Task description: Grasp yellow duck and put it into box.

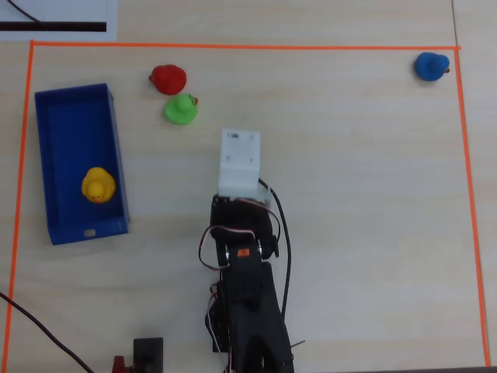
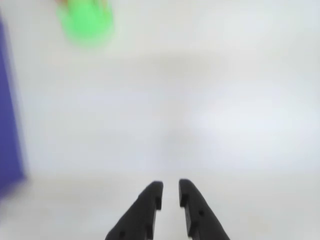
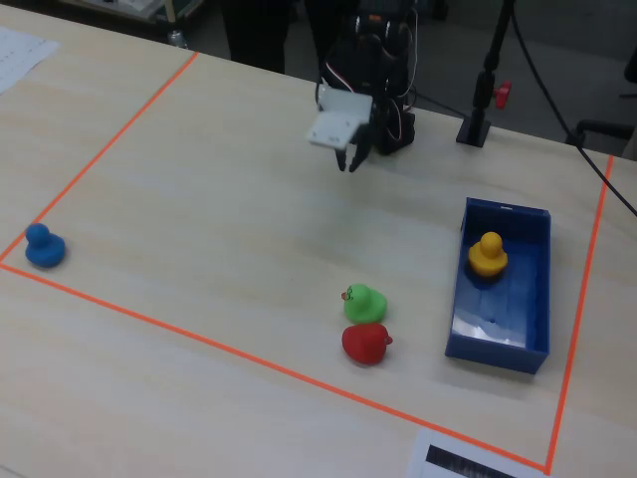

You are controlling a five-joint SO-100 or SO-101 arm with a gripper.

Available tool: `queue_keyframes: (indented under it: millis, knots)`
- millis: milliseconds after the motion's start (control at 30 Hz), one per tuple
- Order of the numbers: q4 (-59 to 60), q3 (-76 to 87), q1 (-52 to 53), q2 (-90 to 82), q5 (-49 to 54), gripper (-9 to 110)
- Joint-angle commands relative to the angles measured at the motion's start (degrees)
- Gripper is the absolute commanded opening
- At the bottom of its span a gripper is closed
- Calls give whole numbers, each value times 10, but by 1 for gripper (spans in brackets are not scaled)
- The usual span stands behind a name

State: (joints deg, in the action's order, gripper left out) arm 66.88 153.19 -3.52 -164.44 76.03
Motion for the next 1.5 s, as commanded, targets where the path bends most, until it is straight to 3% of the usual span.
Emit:
queue_keyframes:
  millis: [0,1467]
  knots:
    - [47,198,-9,-196,4,0]
    - [88,250,-8,-252,21,3]
